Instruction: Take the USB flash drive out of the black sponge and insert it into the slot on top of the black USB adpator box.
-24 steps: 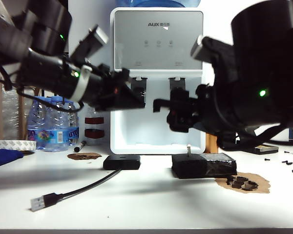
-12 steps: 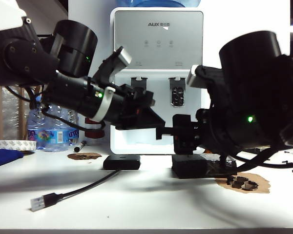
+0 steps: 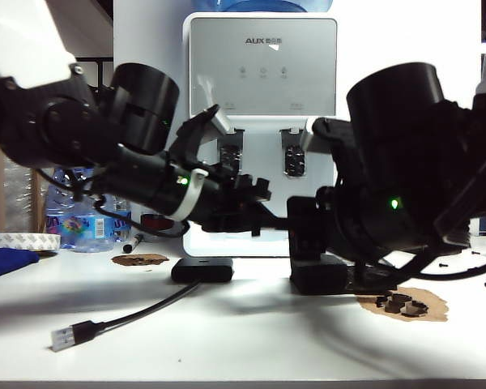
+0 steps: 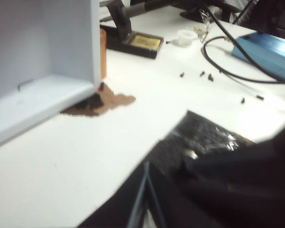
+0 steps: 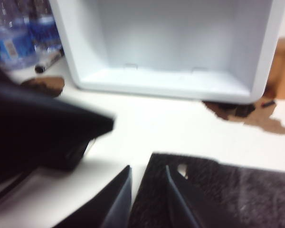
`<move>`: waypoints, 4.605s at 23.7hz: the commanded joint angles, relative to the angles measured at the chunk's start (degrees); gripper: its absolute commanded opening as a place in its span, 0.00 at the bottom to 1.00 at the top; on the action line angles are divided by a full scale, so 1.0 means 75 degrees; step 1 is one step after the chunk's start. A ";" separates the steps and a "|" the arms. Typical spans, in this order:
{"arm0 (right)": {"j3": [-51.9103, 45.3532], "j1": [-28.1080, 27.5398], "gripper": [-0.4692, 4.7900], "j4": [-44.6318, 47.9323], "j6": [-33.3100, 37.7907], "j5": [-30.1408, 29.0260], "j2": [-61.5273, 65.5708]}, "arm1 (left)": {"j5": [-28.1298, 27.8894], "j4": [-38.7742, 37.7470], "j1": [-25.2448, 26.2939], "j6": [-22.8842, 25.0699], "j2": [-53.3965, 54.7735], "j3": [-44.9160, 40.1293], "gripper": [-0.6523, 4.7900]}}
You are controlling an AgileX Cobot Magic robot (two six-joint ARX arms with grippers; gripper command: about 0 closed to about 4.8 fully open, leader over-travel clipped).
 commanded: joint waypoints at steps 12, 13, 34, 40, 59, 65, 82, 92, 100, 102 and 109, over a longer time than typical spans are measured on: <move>0.0015 -0.0009 0.50 0.0968 -0.0871 0.0166 0.0169 | 0.0560 0.0239 -0.0102 -0.0029 0.0632 0.0530 0.11; 0.0015 -0.0009 0.50 0.0994 -0.0898 0.0172 0.0169 | 0.0557 0.0283 -0.0102 -0.0026 0.0632 0.0530 0.11; -0.0268 -0.0149 0.50 0.0020 -0.1918 0.0382 -0.0577 | 0.0664 -0.0210 -0.0358 -0.0061 0.1105 0.1250 0.11; -0.0455 -0.0189 0.50 -0.0105 -0.1510 -0.0032 -0.1271 | -0.0589 -0.0131 -0.0181 -0.0195 0.1105 0.1250 0.11; 0.0122 -0.0772 0.51 -0.0160 -0.0930 -0.0414 -0.0487 | -0.0845 -0.0606 -0.0096 -0.0195 0.1134 0.1250 0.11; 0.0125 -0.0816 0.52 -0.0321 -0.0991 -0.0449 -0.0108 | -0.0828 -0.0612 -0.0096 -0.0192 0.1134 0.1250 0.11; 0.0615 -0.0994 0.54 -0.0271 -0.1784 -0.0449 0.0300 | -0.0595 -0.0545 -0.0102 -0.0192 0.1134 0.1250 0.11; 0.0618 -0.1090 0.38 -0.0326 -0.1032 -0.0557 0.0507 | -0.0597 -0.0551 -0.0102 -0.0172 0.1134 0.1250 0.11; 0.0618 -0.1032 0.09 -0.0323 -0.1032 -0.0554 0.0507 | -0.0600 -0.0560 -0.0099 -0.0169 0.1134 0.1250 0.11; 0.0615 -0.1026 0.09 -0.0321 -0.1032 -0.0554 0.0507 | -0.0624 -0.0565 -0.0096 -0.0169 0.1134 0.1250 0.11; 0.0554 -0.0880 0.09 0.0364 -0.1215 -0.0644 0.0431 | -0.0146 -0.0201 -0.0096 -0.0198 0.1134 0.1250 0.11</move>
